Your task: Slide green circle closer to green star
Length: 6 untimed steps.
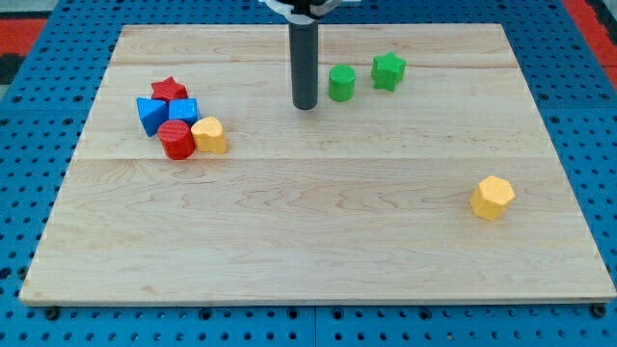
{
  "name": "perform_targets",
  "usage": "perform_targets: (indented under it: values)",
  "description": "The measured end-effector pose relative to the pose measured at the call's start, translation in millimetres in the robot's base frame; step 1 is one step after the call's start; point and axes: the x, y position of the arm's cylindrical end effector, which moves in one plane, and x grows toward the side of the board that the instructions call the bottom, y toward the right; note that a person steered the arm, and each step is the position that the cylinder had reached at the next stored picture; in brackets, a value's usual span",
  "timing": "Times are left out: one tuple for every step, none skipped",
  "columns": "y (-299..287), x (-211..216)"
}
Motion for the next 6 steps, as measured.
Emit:
perform_targets:
  values:
    - [8.9,-14.4]
    - [15.1,-42.8]
    - [23.5,-68.3]
    - [32.3,-80.8]
    - [-9.2,-68.4]
    - [-14.4,-62.0]
